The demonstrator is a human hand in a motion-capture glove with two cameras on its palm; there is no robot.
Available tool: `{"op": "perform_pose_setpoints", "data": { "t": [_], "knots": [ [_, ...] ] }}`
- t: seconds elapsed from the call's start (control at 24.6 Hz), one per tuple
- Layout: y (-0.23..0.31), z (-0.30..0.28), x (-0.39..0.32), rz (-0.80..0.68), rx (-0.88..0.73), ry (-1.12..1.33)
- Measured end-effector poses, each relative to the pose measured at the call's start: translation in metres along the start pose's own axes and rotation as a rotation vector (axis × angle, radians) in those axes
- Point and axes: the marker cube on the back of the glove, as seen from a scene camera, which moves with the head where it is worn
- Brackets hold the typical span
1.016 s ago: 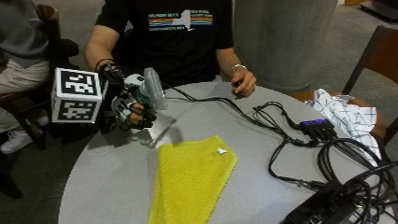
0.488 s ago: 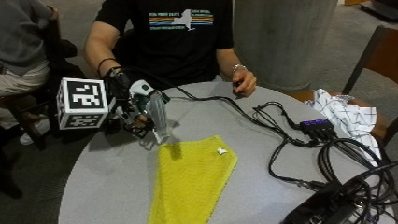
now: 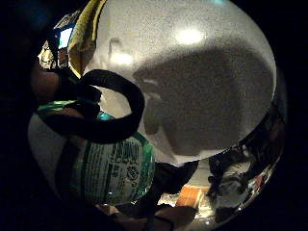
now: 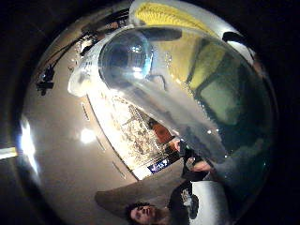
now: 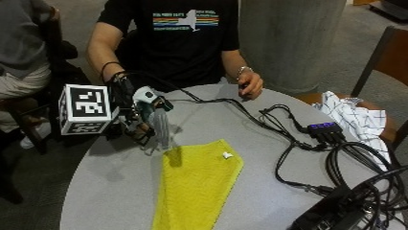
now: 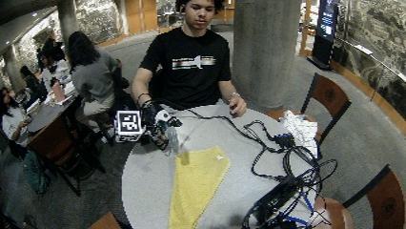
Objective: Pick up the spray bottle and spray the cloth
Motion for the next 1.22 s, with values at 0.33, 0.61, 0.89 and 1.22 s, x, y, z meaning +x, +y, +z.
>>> {"op": "perform_pose_setpoints", "data": {
  "t": [0.33, 0.61, 0.89, 1.22],
  "knots": [
    [0.000, 0.001, -0.002, -0.011, 0.001, 0.015],
    [0.000, 0.003, -0.007, -0.056, 0.001, -0.016],
    [0.011, 0.012, -0.024, -0.361, 0.045, -0.116],
    [0.050, 0.048, -0.062, -0.766, 0.106, -0.204]
  ]
}}
